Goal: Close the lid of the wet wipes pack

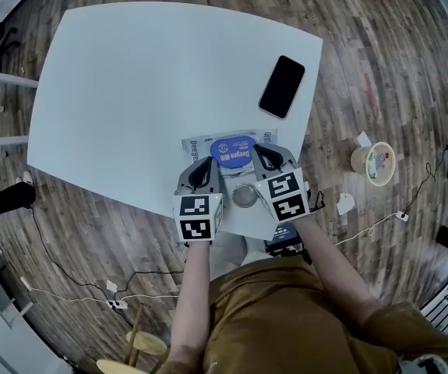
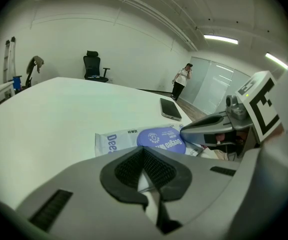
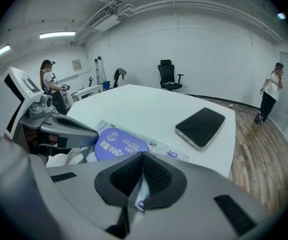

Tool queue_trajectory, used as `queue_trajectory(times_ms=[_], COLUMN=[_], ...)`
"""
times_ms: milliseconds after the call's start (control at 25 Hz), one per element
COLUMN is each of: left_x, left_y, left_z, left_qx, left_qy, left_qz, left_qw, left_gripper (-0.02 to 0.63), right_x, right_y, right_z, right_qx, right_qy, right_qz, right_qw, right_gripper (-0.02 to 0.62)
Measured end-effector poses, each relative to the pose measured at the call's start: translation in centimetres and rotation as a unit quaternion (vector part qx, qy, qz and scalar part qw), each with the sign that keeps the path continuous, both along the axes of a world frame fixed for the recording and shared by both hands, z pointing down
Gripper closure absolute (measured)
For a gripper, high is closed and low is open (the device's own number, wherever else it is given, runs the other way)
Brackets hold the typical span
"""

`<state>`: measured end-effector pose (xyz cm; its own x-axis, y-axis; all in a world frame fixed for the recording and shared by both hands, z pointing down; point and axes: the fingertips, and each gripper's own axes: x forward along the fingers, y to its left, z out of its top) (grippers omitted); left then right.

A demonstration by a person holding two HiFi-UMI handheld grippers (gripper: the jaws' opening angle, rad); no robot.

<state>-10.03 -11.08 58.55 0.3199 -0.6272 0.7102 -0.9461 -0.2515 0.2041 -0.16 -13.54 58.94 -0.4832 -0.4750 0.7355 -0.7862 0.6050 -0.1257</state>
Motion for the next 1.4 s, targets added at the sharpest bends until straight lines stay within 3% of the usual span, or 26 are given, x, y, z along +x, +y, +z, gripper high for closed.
queue_trajectory(times_ms=[200, 360, 960, 1400], left_x=[0.2, 0.4, 0.7, -0.1], left_y=[-0.5, -0.3, 1.6, 2.3], left_z=[-1.9, -2.8, -7.5, -11.3], left_qx=[0.028, 0.038, 0.094, 0.129], left_qy=[-0.001, -0.001, -0.001, 0.015], left_qz=[0.003, 0.009, 0.016, -0.003], left_qw=[0.9996, 0.9992, 0.9955, 0.9915], left_gripper=[0.612, 0.612, 0.612, 0.612], right_x=[-0.1, 0.6, 2.4, 2.7], right_y=[0.1, 0.5, 2.9, 3.1], right_z=[-0.3, -1.2, -4.9, -9.1], right_qx=[-0.011, 0.007, 0.050, 0.096], right_qy=[0.022, 0.042, 0.017, -0.010], right_qz=[-0.043, -0.047, -0.006, 0.023], right_qw=[0.999, 0.998, 0.999, 0.995], right_gripper=[0.587, 0.586, 0.586, 0.586])
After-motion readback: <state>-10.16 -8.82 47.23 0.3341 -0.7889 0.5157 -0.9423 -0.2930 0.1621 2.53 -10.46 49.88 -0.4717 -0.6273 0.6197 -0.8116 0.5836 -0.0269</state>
